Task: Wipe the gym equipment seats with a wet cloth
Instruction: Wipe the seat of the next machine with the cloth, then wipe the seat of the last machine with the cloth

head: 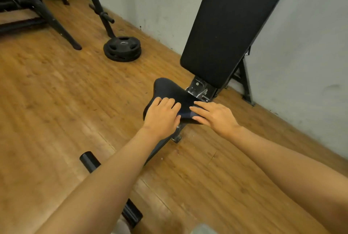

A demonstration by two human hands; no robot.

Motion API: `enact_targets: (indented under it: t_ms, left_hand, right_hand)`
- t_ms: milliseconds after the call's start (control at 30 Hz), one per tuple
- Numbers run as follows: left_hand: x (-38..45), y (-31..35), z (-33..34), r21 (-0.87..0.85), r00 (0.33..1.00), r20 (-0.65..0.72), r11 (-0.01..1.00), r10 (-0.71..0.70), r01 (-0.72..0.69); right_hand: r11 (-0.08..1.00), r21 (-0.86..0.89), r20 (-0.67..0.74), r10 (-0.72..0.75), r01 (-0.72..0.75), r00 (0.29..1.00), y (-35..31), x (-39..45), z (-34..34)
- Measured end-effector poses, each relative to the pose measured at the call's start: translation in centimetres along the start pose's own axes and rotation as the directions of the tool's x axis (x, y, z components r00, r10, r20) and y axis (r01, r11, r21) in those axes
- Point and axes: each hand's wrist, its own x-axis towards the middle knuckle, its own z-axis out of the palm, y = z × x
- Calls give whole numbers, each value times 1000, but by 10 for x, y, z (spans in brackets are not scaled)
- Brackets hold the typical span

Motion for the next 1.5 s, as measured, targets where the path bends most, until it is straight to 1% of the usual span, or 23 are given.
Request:
enact_targets:
  t_ms: [67, 133, 300, 433, 567, 733, 867, 967, 1033, 1100, 1167, 1200, 1267, 1333, 1500]
  left_hand:
    - [0, 9, -37, -4, 999, 34, 1000, -13, 13]
    - [-1, 16, -70, -16, 999, 30, 1000, -14, 15]
    - [-6, 18, -133, -48, 998, -49, 998, 35, -37]
    - [-8, 4, -160, -77, 987, -123, 990, 107, -117]
    - [-5, -14, -175, -86, 956, -193, 967, 219, -239]
    - [4, -12, -186, -120, 879, -281, 895, 385, -430]
    - [6, 23, -197, -153, 770, -316, 771, 554, -618]
    - [3, 61, -209, -156, 694, -377, 696, 614, -701]
    - [-4, 91, -218, -164, 644, -434, 647, 630, -744]
    - [-13, 124, -230, -191, 608, -478, 601, 633, -776]
    - [-25, 158, -243, -223, 579, -508, 551, 638, -804]
    - [-32, 175, -250, -239, 564, -520, 525, 642, -817]
    - [-51, 210, -264, -281, 541, -542, 468, 643, -838]
    - [-73, 244, -277, -330, 538, -555, 427, 634, -842]
    - [-151, 326, -303, -473, 589, -533, 363, 608, -803]
  right_hand:
    - [1000, 6, 19, 17, -17, 1000, -2, 8, -37]
    - [1000, 19, 39, 15, -15, 999, -6, 15, -69]
    - [1000, 11, 52, -1, 0, 999, -23, 34, -127]
    - [996, -84, 7, -33, 33, 999, -38, 44, -153]
    - [985, -168, -30, 17, -22, 999, -56, 47, -172]
    - [959, -253, -16, 124, -124, 992, -81, 31, -206]
    - [915, -330, -34, 236, -234, 971, -96, -5, -243]
    - [862, -385, -59, 332, -329, 941, -111, -39, -279]
    - [808, -419, -101, 412, -415, 905, -126, -63, -306]
    - [744, -451, -144, 485, -493, 863, -146, -87, -333]
    - [666, -474, -195, 559, -576, 806, -169, -111, -360]
    - [619, -476, -226, 601, -625, 767, -182, -124, -372]
    - [507, -463, -301, 682, -727, 667, -211, -152, -397]
    - [395, -425, -378, 740, -814, 556, -240, -180, -420]
    - [177, -234, -518, 809, -956, 277, -318, -253, -467]
